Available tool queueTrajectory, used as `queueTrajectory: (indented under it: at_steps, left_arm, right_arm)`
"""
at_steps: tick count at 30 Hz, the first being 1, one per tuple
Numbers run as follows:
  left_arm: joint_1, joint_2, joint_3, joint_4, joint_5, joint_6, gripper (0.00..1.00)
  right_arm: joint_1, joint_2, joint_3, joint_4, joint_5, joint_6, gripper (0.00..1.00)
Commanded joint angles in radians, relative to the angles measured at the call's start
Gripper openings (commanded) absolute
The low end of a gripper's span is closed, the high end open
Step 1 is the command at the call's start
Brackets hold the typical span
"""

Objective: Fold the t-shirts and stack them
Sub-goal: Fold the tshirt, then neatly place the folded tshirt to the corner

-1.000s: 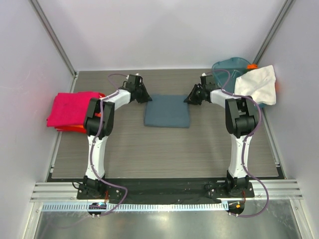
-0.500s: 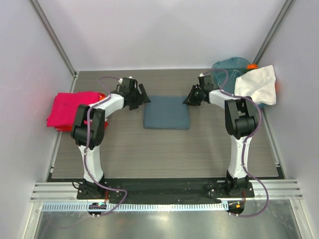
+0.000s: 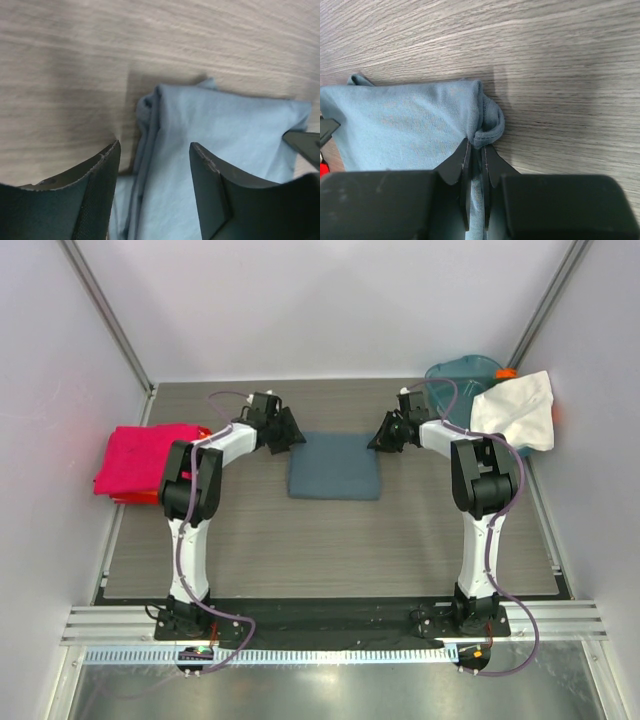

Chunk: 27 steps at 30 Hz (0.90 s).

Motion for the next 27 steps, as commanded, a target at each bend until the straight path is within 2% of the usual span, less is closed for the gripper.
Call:
queueTrajectory:
  at_steps: [1, 2, 4, 6, 7, 9, 13, 19, 23, 27]
  left_arm:
    - [-0.005, 0.056, 0.026, 0.011, 0.001, -0.013, 0.57]
    - [-0.008, 0.063, 0.024, 0.017, 0.003, -0.034, 0.51]
    - [-0.015, 0.08, 0.032, 0.02, -0.016, -0.051, 0.45]
    - [-0.018, 0.082, 0.026, 0.048, -0.054, -0.068, 0.3]
    - [-0.018, 0.08, 0.015, 0.062, -0.065, -0.076, 0.16]
    - [-0.018, 0.079, 0.018, 0.1, -0.071, -0.091, 0.0]
    - [-0.018, 0.028, 0.049, 0.06, -0.057, -0.062, 0.0]
    - [0.012, -0.257, -0.088, 0.008, -0.096, -0.031, 0.0]
    - [0.028, -0.409, -0.111, -0.107, -0.08, 0.001, 0.0]
    - [0.055, -0.585, -0.154, -0.246, -0.1, 0.025, 0.0]
  right_arm:
    - [0.007, -0.008, 0.028, -0.027, 0.003, -0.019, 0.02]
    - [0.007, -0.007, 0.03, -0.028, 0.002, -0.016, 0.02]
    - [0.008, -0.004, 0.036, -0.027, 0.003, -0.008, 0.02]
    - [0.016, -0.002, 0.044, -0.028, 0.004, -0.005, 0.02]
    - [0.02, -0.002, 0.053, -0.03, 0.006, -0.004, 0.02]
    - [0.034, -0.005, 0.062, -0.03, 0.01, -0.001, 0.01]
    - [0.083, -0.089, 0.016, -0.001, 0.044, 0.015, 0.01]
    - [0.134, -0.287, -0.048, 0.01, 0.053, 0.025, 0.01]
    - [0.198, -0.402, -0.076, -0.007, 0.068, 0.036, 0.01]
    - [0.316, -0.49, -0.065, -0.043, 0.114, 0.051, 0.01]
